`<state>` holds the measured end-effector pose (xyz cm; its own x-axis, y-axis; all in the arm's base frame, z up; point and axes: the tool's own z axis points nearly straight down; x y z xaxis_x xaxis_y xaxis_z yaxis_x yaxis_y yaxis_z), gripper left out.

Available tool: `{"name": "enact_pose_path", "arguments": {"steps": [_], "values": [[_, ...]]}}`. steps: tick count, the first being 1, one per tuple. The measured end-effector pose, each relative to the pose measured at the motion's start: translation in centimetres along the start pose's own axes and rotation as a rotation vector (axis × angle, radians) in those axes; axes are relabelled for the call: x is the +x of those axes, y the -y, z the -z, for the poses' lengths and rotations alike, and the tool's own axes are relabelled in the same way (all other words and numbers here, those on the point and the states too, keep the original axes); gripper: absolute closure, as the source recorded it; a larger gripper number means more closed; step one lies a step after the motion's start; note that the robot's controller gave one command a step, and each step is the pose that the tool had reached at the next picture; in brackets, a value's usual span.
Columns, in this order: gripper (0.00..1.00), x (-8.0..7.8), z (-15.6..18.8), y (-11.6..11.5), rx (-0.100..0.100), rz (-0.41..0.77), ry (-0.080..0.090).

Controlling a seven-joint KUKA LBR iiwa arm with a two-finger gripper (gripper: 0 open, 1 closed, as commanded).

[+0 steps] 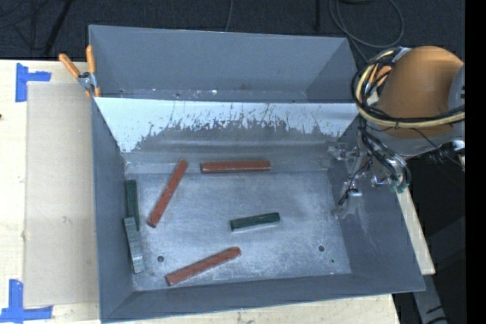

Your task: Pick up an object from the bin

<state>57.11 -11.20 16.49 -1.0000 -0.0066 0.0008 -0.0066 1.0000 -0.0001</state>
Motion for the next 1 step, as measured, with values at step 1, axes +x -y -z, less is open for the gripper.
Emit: {"name": "enact_pose_path", "arguments": {"steps": [1], "values": [[0.00, -1.29, -8.78, -7.97, -0.005, 0.047, -0.007]]}}
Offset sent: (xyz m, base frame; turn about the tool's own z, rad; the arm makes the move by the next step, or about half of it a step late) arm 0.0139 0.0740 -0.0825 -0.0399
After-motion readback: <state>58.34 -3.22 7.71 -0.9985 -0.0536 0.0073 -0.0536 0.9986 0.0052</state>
